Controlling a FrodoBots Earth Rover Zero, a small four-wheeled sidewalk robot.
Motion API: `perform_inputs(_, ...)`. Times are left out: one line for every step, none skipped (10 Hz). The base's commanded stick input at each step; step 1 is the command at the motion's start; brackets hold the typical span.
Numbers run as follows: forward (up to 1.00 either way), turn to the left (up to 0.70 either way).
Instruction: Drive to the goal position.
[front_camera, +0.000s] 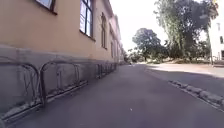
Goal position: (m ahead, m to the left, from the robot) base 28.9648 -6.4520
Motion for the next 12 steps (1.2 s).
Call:
perform_inputs(0.6, 0.0)
perform_inputs(0.6, 0.0)
perform_inputs(0.6, -0.12)
perform_inputs(0.6, -0.15)
perform_inputs(0.6, -0.13)
perform_inputs(0.6, -0.09)
perform_inputs(0.6, 0.0)
perform_inputs(0.6, 0.0)
perform_inputs(0.6, 0.0)
perform_inputs(0.6, 0.0)
perform_inputs(0.6, 0.0)
perform_inputs(0.6, -0.03)
